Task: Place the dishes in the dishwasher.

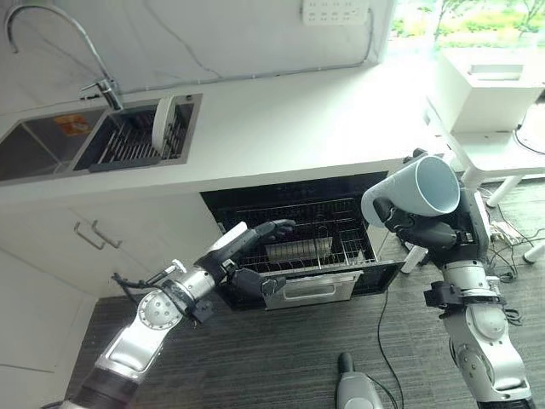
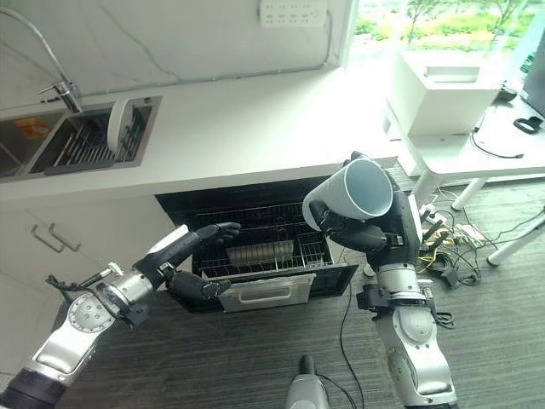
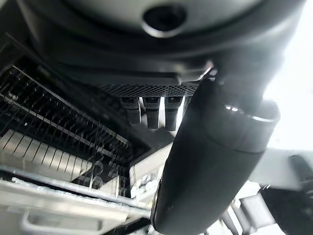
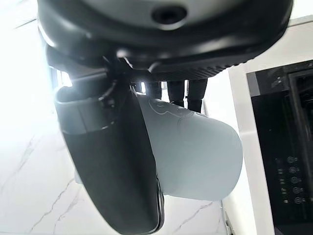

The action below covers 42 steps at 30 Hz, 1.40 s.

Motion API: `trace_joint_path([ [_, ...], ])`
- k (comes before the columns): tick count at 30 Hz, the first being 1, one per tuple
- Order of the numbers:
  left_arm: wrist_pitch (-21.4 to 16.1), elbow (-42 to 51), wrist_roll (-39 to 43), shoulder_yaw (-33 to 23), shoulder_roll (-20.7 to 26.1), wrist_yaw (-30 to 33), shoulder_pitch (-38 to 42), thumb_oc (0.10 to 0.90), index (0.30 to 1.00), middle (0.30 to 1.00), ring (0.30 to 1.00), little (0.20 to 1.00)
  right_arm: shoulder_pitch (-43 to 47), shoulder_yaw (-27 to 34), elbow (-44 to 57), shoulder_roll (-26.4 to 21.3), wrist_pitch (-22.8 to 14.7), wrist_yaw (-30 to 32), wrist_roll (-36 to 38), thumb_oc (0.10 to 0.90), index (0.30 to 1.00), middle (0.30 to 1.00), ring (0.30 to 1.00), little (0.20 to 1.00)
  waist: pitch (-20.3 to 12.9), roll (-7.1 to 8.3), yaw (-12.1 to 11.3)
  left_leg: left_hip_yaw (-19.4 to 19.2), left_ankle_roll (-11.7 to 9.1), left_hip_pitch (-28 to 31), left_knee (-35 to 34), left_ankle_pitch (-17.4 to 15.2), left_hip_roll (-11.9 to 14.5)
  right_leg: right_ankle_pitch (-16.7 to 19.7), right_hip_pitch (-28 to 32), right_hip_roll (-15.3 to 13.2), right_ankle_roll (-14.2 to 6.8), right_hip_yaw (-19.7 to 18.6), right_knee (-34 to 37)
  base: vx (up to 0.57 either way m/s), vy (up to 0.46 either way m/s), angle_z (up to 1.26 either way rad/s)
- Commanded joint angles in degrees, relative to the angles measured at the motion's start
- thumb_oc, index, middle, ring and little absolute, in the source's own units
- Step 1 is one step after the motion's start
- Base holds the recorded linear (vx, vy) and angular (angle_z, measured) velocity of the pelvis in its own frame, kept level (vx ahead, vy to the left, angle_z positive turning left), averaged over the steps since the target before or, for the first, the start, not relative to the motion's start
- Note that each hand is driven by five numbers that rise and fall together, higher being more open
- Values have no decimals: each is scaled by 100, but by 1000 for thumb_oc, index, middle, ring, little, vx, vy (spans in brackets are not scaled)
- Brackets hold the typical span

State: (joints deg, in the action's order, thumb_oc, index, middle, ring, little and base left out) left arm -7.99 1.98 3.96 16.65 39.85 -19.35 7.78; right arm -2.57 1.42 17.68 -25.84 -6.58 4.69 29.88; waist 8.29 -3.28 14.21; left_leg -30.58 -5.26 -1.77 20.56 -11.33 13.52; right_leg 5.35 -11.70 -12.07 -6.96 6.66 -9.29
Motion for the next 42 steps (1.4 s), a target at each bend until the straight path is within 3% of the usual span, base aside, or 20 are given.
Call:
trace_joint_path([
  [1, -123, 264, -181, -125, 164, 126, 713, 800, 900, 900, 900, 900, 565, 439, 715, -292, -407, -295, 172, 400, 300, 300, 300, 300, -180, -40, -11, 609, 63, 555, -337, -489, 0, -1056, 4, -45, -426, 167, -790, 20, 74, -19],
  [8, 139, -505, -568, 157, 140, 482, 1227, 800, 900, 900, 900, 900, 628, 486, 717, -472, -199, -564, 171, 400, 300, 300, 300, 300, -210, -178, 175, 480, 98, 608, -337, -533, -64, -1087, -10, -31, -435, -7, -790, 38, 85, -10],
  [16, 115, -1674, -918, 404, -303, 879, 1464, 800, 900, 900, 900, 900, 672, 521, 711, -544, 19, -845, 213, 400, 300, 300, 300, 300, -259, -246, 320, 350, 112, 663, -337, -552, -85, -1121, -3, 2, -410, -129, -790, 28, 31, -8],
  [22, 189, -2251, -1026, 578, -599, 811, 1452, 800, 900, 900, 900, 900, 688, 541, 727, -590, 124, -1020, 254, 400, 300, 300, 300, 300, -283, -281, 374, 275, 110, 684, -337, -548, -88, -1155, 18, 36, -385, -185, -790, 24, 15, -3],
  [30, 601, -2911, -1310, 924, -983, 411, 1387, 800, 900, 900, 900, 900, 753, 528, 802, -657, 298, -1113, 312, 400, 300, 300, 300, 300, -290, -320, 418, 220, 128, 690, -337, -532, -103, -1183, 38, 68, -364, -243, -790, 13, 15, -4],
  [38, 668, -3661, -1447, 933, -1432, 252, 1232, 800, 900, 900, 900, 900, 763, 507, 846, -667, 391, -1207, 298, 400, 300, 300, 300, 300, -293, -310, 451, 162, 127, 685, -337, -516, -93, -1193, 32, 91, -349, -281, -790, 2, 4, -1],
  [40, 694, -3852, -1556, 954, -1526, -40, 1176, 800, 900, 900, 900, 900, 771, 525, 870, -696, 438, -1222, 313, 400, 300, 300, 300, 300, -287, -306, 457, 153, 123, 687, -337, -511, -92, -1190, 33, 95, -344, -284, -790, 0, 0, 0],
  [42, 1076, -4125, -1570, 1085, -1816, -1009, 1077, 800, 900, 900, 900, 900, 823, 507, 879, -706, 501, -1258, 331, 400, 300, 300, 300, 300, -281, -304, 478, 139, 126, 685, -337, -507, -79, -1190, 25, 107, -333, -294, -790, 0, 0, 0],
])
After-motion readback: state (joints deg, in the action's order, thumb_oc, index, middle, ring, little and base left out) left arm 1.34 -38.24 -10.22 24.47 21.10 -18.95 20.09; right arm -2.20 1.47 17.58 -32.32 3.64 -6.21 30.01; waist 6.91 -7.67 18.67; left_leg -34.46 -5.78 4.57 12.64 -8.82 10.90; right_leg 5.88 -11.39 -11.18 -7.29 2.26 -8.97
